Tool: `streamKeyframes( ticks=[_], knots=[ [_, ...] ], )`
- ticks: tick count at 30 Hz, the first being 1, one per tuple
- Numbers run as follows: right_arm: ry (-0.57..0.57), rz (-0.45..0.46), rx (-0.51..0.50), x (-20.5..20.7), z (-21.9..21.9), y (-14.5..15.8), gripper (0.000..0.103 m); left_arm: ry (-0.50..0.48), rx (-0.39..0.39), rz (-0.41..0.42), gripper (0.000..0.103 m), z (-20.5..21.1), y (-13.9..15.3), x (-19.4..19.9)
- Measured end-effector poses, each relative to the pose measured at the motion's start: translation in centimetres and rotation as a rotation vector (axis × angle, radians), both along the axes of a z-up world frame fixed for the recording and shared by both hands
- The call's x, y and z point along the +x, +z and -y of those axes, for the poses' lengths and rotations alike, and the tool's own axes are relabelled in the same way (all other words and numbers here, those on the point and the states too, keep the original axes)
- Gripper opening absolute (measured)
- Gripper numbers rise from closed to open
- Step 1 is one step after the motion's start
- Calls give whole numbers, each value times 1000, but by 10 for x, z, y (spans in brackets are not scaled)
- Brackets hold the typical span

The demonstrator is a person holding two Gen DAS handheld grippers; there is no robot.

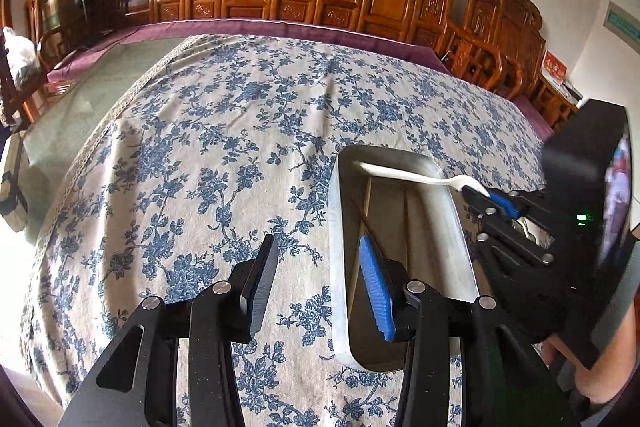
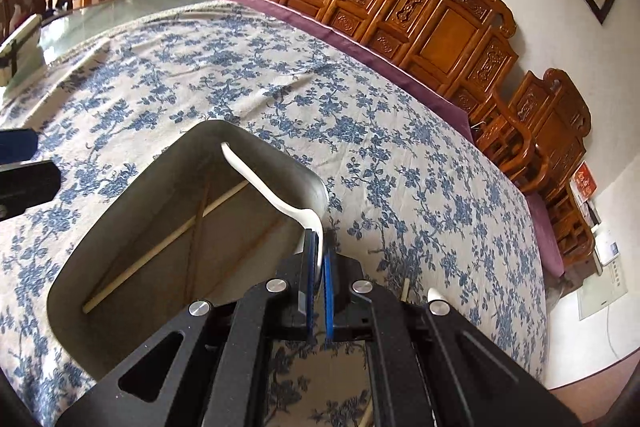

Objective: Organize utensils
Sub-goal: 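Lower the white fork into the grey tray and open the right gripper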

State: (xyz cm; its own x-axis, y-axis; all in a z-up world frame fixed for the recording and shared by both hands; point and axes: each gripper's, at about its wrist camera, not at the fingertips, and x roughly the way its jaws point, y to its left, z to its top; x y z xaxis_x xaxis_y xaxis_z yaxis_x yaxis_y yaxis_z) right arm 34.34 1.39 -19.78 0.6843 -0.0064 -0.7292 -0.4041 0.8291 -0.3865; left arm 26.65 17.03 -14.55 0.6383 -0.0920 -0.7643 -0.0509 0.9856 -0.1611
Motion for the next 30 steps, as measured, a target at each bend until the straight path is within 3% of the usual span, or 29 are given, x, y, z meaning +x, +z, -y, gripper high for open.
streamKeyframes(
  ticks=[7, 16, 21, 30],
  knots=[
    [43, -46, 44, -4, -10, -9, 7, 12, 0, 0, 41, -4, 0, 1],
    [122, -208, 335, -16, 1, 2, 20, 11, 3, 0, 41, -3, 0, 1],
    [141, -322, 435, -20, 7, -1, 25, 9, 4, 0, 41, -2, 0, 1],
    [185, -336, 502, -37, 30, 5, 32, 0, 10, -1, 41, 2, -2, 1]
  ],
)
